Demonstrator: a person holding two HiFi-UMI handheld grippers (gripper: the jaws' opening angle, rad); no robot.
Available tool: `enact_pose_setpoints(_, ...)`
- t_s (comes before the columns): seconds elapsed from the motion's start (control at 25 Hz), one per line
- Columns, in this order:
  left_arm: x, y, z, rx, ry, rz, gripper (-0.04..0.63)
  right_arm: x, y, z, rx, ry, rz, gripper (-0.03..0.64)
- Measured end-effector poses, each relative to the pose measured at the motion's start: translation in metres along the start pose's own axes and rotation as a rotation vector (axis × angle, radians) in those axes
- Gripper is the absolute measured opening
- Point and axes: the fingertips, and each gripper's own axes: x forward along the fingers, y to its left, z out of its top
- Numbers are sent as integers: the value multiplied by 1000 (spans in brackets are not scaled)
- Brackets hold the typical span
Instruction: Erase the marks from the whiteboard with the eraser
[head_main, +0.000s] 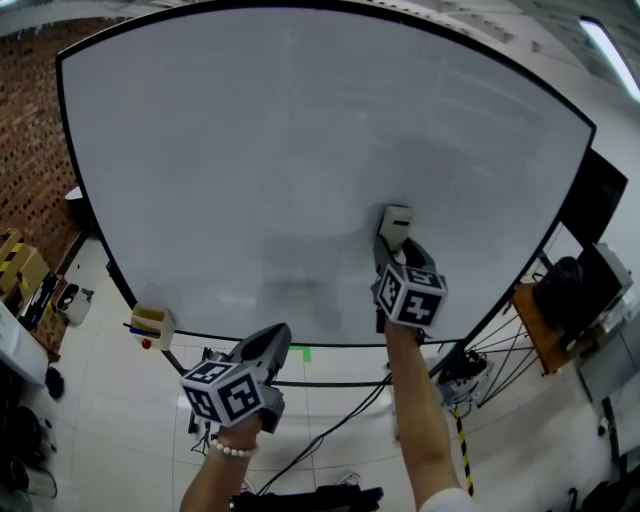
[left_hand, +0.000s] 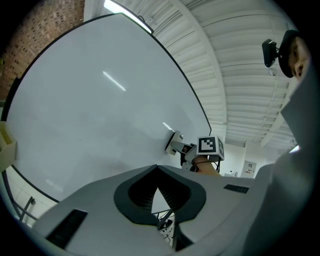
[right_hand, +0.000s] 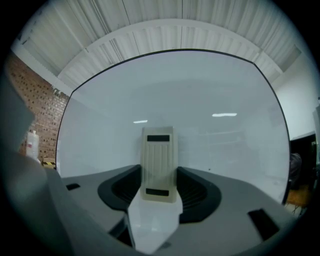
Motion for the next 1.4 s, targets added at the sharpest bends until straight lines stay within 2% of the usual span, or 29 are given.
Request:
enact_pose_setpoints(0.32, -41, 55, 27, 18, -11, 57, -11, 10, 80, -3, -15, 12, 40, 252)
enact_pose_setpoints(0.72, -108, 104, 66, 25, -26, 87, -11, 24, 177, 2, -29, 11, 56, 252)
enact_pose_setpoints(1.08, -155, 129, 78, 28, -15, 127, -11, 29, 235, -4, -21, 17, 53, 252)
enact_pose_setpoints(1.4, -175, 162, 94, 24, -54, 146, -11, 41, 290, -2, -8, 22, 89, 252)
